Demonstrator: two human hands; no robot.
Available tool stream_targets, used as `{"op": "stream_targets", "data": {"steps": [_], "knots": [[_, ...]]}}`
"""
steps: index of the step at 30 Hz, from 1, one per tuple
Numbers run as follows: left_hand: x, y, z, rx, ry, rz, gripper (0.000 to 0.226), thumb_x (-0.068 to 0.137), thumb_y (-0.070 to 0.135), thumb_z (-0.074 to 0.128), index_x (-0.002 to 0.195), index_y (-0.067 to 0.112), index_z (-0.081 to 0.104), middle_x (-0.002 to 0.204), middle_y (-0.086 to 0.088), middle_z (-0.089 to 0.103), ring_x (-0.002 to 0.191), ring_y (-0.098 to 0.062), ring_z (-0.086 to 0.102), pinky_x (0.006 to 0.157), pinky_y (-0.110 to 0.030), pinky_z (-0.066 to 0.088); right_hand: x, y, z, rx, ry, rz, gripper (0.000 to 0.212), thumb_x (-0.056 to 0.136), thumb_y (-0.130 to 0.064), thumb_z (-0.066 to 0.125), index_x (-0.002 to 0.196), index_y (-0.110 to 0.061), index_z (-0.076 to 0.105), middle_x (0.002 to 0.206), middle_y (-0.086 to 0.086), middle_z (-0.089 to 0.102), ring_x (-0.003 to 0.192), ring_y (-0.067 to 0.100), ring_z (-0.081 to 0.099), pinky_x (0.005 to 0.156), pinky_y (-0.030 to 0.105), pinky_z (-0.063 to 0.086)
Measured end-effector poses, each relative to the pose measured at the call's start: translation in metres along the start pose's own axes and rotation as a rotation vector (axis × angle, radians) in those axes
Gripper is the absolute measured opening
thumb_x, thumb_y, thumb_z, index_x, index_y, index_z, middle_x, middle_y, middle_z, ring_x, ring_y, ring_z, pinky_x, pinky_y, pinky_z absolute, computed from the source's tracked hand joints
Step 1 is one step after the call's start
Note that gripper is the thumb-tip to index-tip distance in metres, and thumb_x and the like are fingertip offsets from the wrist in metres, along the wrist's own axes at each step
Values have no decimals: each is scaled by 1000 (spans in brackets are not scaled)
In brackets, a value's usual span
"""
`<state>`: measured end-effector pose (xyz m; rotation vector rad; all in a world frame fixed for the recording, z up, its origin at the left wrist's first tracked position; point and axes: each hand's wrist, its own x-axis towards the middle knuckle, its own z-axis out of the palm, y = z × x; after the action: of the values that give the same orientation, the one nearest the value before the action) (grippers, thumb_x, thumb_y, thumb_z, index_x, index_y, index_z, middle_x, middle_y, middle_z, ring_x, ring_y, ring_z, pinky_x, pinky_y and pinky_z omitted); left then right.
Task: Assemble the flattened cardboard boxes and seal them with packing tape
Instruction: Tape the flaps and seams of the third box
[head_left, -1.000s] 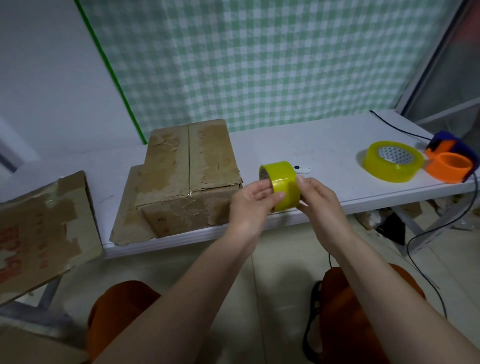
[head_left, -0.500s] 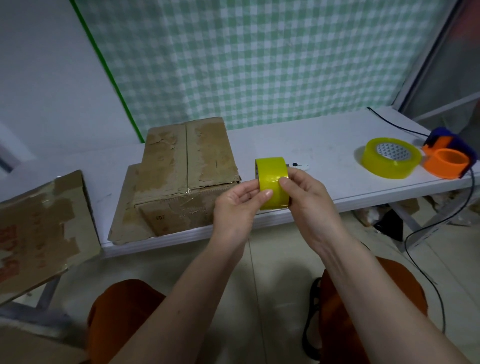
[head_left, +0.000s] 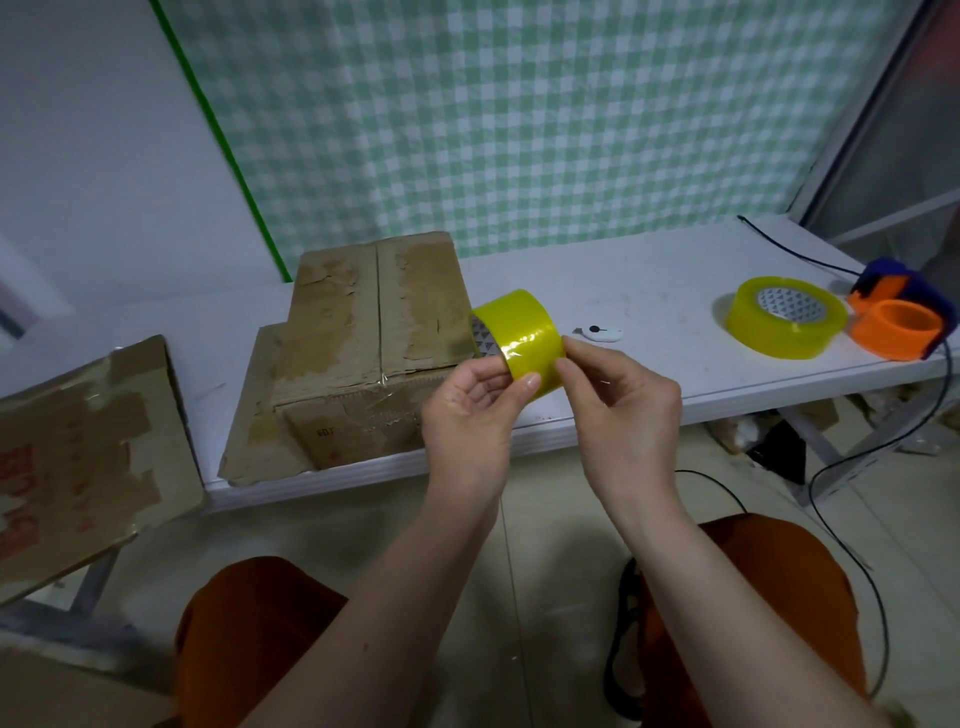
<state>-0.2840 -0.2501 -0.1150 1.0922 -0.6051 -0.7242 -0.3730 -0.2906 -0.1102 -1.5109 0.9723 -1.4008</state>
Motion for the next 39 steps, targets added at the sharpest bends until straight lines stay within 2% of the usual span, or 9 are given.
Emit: {"op": "stream_targets", "data": {"steps": [4, 7, 11, 16, 19, 24, 28, 33, 39], "knots": [[-1, -1, 0, 12, 26, 24, 20, 79, -12, 67, 92, 2, 64, 82, -5, 71, 73, -6, 68, 71, -16, 52, -2, 3, 4, -96, 40, -36, 22, 85, -6, 68, 105, -13, 72, 92, -11, 68, 84, -3, 65, 77, 8, 46], [-1, -1, 0, 22, 34, 36, 21, 78, -13, 67, 89, 5, 64, 81, -4, 70, 73, -5, 67, 72, -16, 53, -4, -1, 4, -73, 51, -29, 21, 84, -4, 68, 101, -16, 72, 90, -11, 70, 86, 1, 67, 76, 8, 48], [-2, -2, -2, 42, 26, 48, 22, 78, -12, 68, 87, 7, 64, 80, -3, 70, 72, -3, 67, 71, -15, 51, -1, -4, 4, -4, 66, 37, 23, 80, -1, 71, 82, -24, 72, 74, -22, 68, 72, -5, 66, 70, 7, 46], [-2, -2, -6, 63, 0, 44, 23, 78, -12, 68, 85, 9, 65, 76, 2, 70, 70, -2, 66, 69, -14, 51, 7, -3, 0, 15, 50, 113, 23, 76, -2, 75, 69, -24, 71, 69, -9, 72, 68, 10, 68, 71, 24, 54], [1, -3, -9, 81, -20, 41, 24, 78, -12, 68, 84, 10, 65, 74, 4, 70, 70, -2, 66, 68, -14, 51, 12, -2, -1, -14, 19, 142, 21, 75, -3, 76, 67, -22, 70, 67, -3, 71, 65, 13, 67, 74, 34, 57], [6, -1, -15, 127, -66, 29, 24, 77, -12, 69, 82, 12, 65, 70, 8, 71, 68, -1, 65, 65, -13, 49, 16, -3, -6, 10, -60, 198, 18, 75, -4, 76, 68, -20, 71, 67, 0, 71, 66, 15, 67, 76, 38, 58], [5, -1, -15, 138, -66, 37, 24, 77, -11, 69, 84, 11, 65, 73, 6, 70, 69, -1, 66, 65, -13, 50, 12, -1, -4, -31, -22, 155, 21, 74, -5, 77, 68, -23, 70, 68, -2, 71, 67, 15, 69, 75, 38, 58], [5, 0, -14, 166, -76, 49, 27, 78, -11, 70, 82, 16, 65, 67, 12, 71, 67, 1, 66, 65, -14, 51, 12, 1, -3, -20, 13, 181, 21, 74, -4, 77, 68, -22, 70, 68, -1, 71, 67, 18, 69, 75, 41, 58], [5, -3, -16, 222, -68, 70, 28, 77, -8, 72, 84, 18, 67, 71, 9, 72, 71, -5, 68, 70, -19, 55, 14, 2, -5, -81, -13, 178, 24, 76, -4, 75, 63, -23, 68, 64, -2, 70, 63, 19, 69, 73, 45, 58]]}}
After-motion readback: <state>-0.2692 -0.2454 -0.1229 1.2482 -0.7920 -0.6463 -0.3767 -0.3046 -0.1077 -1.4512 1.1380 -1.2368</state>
